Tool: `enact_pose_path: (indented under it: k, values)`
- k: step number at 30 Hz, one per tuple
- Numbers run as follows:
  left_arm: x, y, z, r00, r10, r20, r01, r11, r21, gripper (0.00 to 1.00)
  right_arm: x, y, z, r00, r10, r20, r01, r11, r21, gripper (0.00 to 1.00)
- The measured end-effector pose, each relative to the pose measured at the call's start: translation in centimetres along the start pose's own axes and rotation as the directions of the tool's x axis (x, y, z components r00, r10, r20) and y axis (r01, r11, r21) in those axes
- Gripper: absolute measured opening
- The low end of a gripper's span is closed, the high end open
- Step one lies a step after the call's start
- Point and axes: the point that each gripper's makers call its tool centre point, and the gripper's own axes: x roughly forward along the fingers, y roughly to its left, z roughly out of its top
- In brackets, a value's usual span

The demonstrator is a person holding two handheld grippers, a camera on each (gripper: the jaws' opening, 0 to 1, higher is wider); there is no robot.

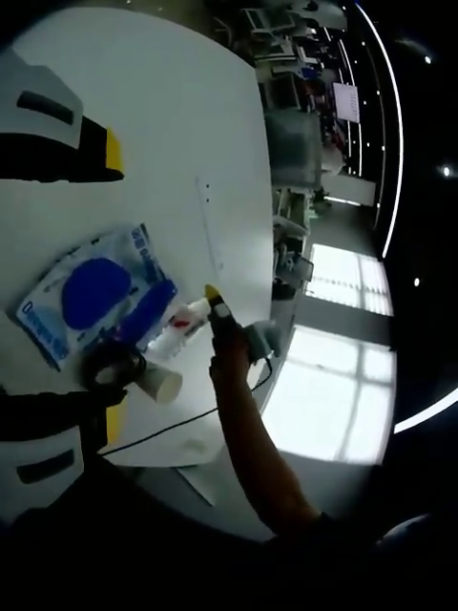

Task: Arrange the tabletop items into an orderly group along one side of the table until the central work area is clear of visible clutter.

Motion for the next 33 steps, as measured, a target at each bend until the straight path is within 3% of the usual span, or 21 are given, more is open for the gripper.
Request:
enact_pose_path:
  k: [6,7,12,23,33]
  values:
    - [-0.4,-1.0,0.3,1.0,-0.017,0.013,0.017,1.0,0.022,0.89,-1.6,0.0,1.5,0.998,0.011,0.058,-0.01,1.0,-0.023,0.18]
    - [-0.5,-1.2,0.3,1.0,-0.019,0.013,0.019,1.0,0.024,0.89,-3.1,0.0,1.8,0.997,0.014,0.075,-0.012,1.0,-0.023,0.18]
    - [-1.0,-2.3,0.4,0.999,-0.032,0.016,0.031,0.999,0.045,0.89,-4.7,0.2,2.2,0.994,0.025,0.111,-0.022,0.999,-0.029,0.17]
    - [-1.9,-4.5,0.5,0.998,-0.055,0.022,0.053,0.996,0.077,0.89,-9.9,1.1,1.8,0.97,0.076,0.23,-0.059,0.995,-0.081,0.17]
    - [-2.1,-5.8,0.8,0.997,-0.076,0.02,0.073,0.991,0.109,0.89,-12.9,0.6,0.8,0.954,0.111,0.279,-0.09,0.992,-0.087,0.18]
